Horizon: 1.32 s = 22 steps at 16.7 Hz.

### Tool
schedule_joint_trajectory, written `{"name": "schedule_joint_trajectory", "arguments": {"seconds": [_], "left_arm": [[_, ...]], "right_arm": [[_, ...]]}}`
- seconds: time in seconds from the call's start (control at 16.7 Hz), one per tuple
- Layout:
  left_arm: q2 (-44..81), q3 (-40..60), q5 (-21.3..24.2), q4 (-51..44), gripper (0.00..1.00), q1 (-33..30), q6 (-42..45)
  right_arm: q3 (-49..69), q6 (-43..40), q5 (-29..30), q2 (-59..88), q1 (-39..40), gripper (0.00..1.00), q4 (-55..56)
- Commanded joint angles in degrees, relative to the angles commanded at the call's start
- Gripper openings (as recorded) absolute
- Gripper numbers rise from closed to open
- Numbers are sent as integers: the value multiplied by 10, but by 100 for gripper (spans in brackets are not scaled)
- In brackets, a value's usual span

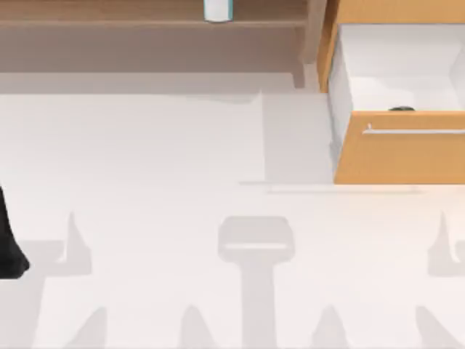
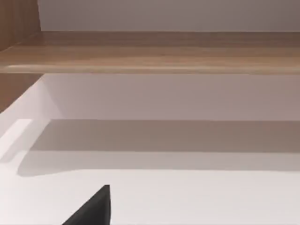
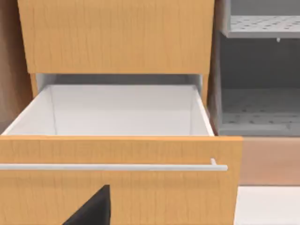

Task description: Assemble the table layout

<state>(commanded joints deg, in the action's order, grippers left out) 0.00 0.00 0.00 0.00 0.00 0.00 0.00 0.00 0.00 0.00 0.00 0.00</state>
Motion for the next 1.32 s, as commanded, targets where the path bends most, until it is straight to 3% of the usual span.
{"name": "schedule_joint_trajectory", "arguments": {"seconds": [0.24, 0.48, 1.32], "left_arm": [[0, 0, 0, 0, 100, 0, 0], [0, 0, 0, 0, 100, 0, 0], [0, 0, 0, 0, 100, 0, 0]], "right_arm": [[16, 0, 0, 17, 1, 100, -9], [116, -2, 1, 120, 5, 100, -63], [838, -19, 1, 912, 48, 100, -450]]}}
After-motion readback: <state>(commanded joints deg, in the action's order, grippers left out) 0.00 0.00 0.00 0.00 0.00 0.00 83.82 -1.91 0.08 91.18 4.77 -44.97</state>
